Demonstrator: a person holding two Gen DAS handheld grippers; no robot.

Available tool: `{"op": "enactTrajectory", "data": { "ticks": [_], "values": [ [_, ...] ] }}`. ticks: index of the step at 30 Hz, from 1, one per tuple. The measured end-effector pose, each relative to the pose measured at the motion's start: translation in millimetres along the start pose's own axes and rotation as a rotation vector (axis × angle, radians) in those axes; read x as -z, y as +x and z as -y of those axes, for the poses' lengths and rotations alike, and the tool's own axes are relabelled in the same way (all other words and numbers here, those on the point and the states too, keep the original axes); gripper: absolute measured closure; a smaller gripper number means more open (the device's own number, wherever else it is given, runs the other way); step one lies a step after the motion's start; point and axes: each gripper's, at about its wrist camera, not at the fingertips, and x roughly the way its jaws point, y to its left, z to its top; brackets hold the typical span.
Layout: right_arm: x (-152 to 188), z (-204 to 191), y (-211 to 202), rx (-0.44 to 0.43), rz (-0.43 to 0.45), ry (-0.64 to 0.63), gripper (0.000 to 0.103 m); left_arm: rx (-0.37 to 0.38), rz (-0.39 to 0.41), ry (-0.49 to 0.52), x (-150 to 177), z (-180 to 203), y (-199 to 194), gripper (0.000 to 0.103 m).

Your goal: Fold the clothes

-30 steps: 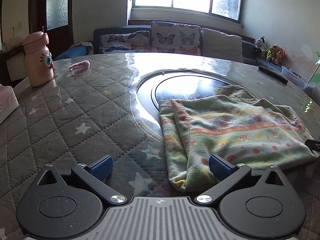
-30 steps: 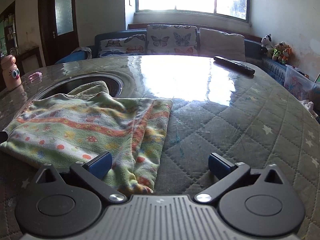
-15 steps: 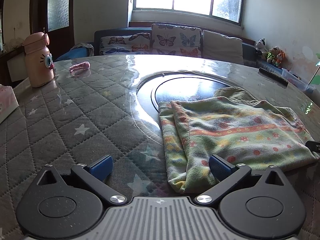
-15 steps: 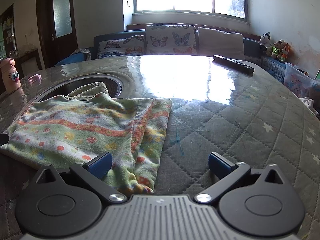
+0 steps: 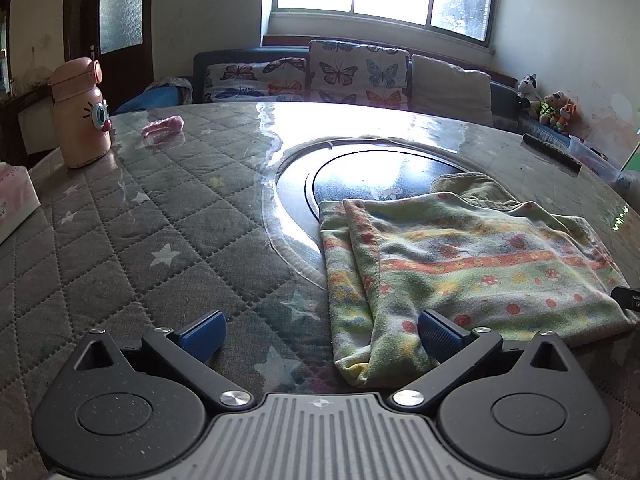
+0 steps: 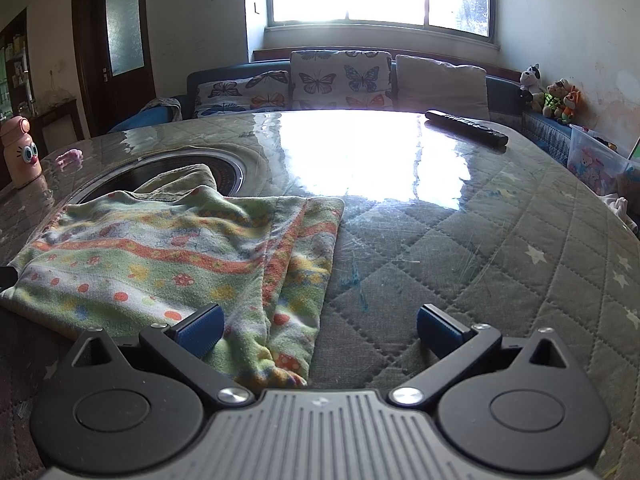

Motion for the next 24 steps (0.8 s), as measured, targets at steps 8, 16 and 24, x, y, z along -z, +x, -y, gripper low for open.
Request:
{"op": "enactTrajectory", "data": {
  "ticks": [8,16,24],
  "values": [
    [-0.4,-0.2,-0.1,0.0,-0.001,0.0,0.0,0.017,0.038,0.026,-20.3,9.2,-7.6,0.0],
    [-4.5,0.2,-1.5,-0.011,-0.011,0.015,0.0,0.074,0.079,0.101,-46.0,35.4,-2.5,0.0],
    [-37.3,-15.7,-12.9,-0.14,0.055,-0.03,0.0,0.122,0.069,0.185,-52.1,61.4,22.0,0.0]
  ]
}}
